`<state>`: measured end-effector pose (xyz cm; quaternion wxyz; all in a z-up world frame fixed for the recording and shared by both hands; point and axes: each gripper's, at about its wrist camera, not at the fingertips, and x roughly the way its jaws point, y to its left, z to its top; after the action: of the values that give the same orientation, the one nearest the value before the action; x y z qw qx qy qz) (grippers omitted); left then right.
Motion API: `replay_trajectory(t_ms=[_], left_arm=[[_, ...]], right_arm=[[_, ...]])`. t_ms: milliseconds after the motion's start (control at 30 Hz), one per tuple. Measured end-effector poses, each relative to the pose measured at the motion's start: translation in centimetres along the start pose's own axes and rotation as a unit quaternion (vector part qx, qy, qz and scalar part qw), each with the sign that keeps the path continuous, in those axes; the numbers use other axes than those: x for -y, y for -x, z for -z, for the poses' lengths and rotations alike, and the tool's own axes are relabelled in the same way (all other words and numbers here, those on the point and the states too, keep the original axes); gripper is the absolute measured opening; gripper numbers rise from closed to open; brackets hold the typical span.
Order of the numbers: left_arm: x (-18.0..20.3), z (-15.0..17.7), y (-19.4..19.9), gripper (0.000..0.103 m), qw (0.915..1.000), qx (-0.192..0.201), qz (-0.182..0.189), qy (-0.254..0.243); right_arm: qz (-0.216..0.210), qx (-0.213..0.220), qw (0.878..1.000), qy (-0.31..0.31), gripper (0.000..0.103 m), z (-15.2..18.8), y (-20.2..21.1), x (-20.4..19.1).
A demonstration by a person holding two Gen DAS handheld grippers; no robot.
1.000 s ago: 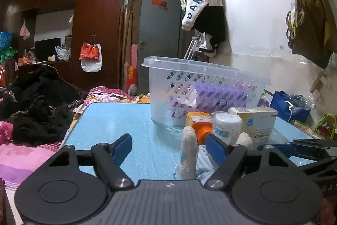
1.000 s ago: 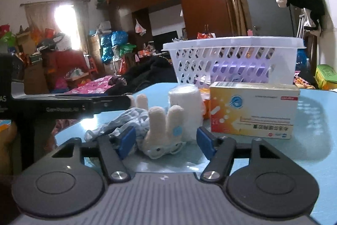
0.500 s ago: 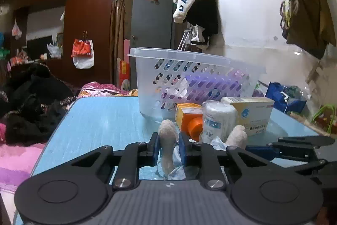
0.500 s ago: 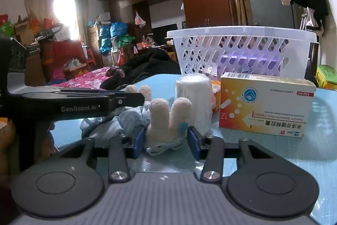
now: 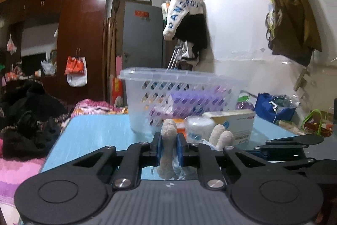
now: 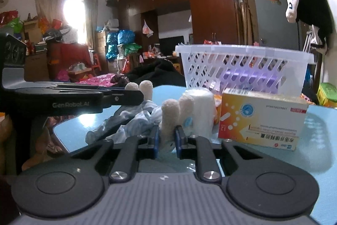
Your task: Organize objects
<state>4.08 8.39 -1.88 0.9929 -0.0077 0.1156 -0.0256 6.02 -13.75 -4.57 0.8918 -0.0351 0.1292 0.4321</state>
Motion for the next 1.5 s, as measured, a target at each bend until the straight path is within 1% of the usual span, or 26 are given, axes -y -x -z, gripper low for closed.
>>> replay_trajectory(t_ms=[233, 300, 500, 633, 700, 767, 867, 1033, 1100, 1200, 1267, 1300, 1367, 1433, 1500], left_arm=[[0.3, -0.2, 0.4, 0.018, 0.9999, 0.012, 0.005, -0.005], [0.3, -0.2, 0.7, 0.018, 0.9998, 0.018, 0.006, -0.005], [1.4, -1.0, 1.9, 0.018, 0.9983, 0.053, 0.009, -0.021], [2.4, -2.8, 2.1, 0.018, 0.9969, 0.071, 0.013, -0.031], [2.5, -4.2, 1.9, 0.018, 0.9963, 0.077, 0.018, -0.033], [2.7, -6.0, 1.4, 0.018, 0.9957, 0.083, 0.025, -0.033], [3.1, -9.0, 0.2, 0.018, 0.9950, 0.087, 0.025, -0.042], [3.5, -14.4, -3.8, 0.018, 0.9941, 0.085, 0.008, -0.067], [3.3, -16.2, -5.9, 0.018, 0.9940, 0.081, -0.003, -0.073], [2.1, -18.1, -9.8, 0.018, 0.9954, 0.062, -0.015, -0.072], [0.6, -18.3, -12.7, 0.018, 0.9971, 0.040, -0.018, -0.061], [0.0, -18.3, -13.9, 0.018, 0.9978, 0.028, -0.023, -0.056], [-1.2, -17.6, -16.4, 0.018, 0.9983, 0.001, -0.029, -0.050], [-1.7, -16.8, -17.9, 0.018, 0.9978, -0.017, -0.038, -0.052], [-2.0, -16.2, -18.4, 0.018, 0.9978, -0.023, -0.041, -0.047]], right_arm=[[0.003, 0.009, 1.000, 0.004, 0.018, -0.3, 0.3, 0.3], [0.006, 0.018, 1.000, 0.009, 0.018, -0.4, 0.6, 0.3], [0.014, 0.048, 0.998, 0.026, 0.018, -1.3, 2.2, 0.4], [0.020, 0.065, 0.997, 0.033, 0.018, -2.9, 2.9, 1.0], [0.024, 0.074, 0.996, 0.040, 0.018, -4.3, 3.3, 1.5], [0.028, 0.079, 0.995, 0.049, 0.018, -5.9, 3.5, 2.0], [0.040, 0.082, 0.994, 0.062, 0.018, -8.9, 3.0, 3.0], [0.055, 0.074, 0.994, 0.065, 0.018, -13.9, -0.1, 5.3], [0.062, 0.065, 0.994, 0.062, 0.018, -15.4, -2.3, 6.2], [0.060, 0.043, 0.997, 0.035, 0.018, -16.9, -6.4, 8.1], [0.065, 0.026, 0.997, 0.027, 0.018, -16.9, -9.0, 9.0], [0.070, 0.008, 0.997, 0.022, 0.018, -16.7, -10.4, 9.3], [0.075, -0.013, 0.997, 0.019, 0.018, -16.3, -12.4, 9.7], [0.077, -0.030, 0.996, 0.013, 0.018, -15.8, -13.9, 10.0], [0.080, -0.043, 0.996, 0.015, 0.018, -15.4, -14.7, 9.9]])
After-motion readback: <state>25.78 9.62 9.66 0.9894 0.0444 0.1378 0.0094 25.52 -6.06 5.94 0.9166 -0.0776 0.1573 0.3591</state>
